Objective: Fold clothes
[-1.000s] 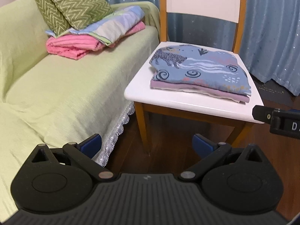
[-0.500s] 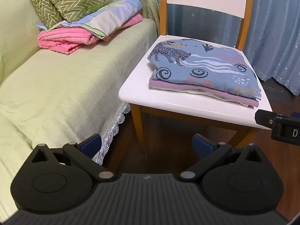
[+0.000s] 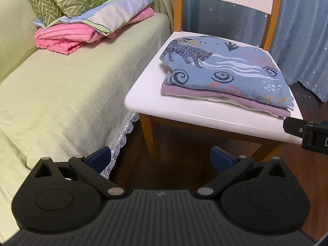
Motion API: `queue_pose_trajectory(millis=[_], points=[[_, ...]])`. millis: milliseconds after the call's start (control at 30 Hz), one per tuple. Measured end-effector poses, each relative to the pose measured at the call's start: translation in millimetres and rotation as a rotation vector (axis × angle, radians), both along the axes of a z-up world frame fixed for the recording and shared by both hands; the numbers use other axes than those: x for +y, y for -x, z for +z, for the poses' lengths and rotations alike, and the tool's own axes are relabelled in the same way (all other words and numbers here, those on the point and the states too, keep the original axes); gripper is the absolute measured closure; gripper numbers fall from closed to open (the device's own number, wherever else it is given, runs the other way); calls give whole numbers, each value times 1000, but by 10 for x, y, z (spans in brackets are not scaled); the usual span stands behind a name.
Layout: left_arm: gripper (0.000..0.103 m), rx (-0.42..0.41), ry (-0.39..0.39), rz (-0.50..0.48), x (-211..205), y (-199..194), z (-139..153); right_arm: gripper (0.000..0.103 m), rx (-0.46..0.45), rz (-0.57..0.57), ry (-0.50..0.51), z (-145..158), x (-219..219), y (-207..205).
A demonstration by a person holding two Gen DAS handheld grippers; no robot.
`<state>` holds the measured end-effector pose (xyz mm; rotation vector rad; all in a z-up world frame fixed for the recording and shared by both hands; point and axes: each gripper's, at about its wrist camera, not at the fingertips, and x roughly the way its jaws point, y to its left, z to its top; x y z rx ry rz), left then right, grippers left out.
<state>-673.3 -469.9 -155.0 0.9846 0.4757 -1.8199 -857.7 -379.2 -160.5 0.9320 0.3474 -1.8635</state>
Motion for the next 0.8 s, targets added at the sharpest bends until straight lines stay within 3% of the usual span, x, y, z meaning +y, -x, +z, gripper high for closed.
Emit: queue_pose_trajectory(millis=[800], points=[[1,13,63,-50,-191,316,120,0,-1,-23,-11,-22,-55,181]])
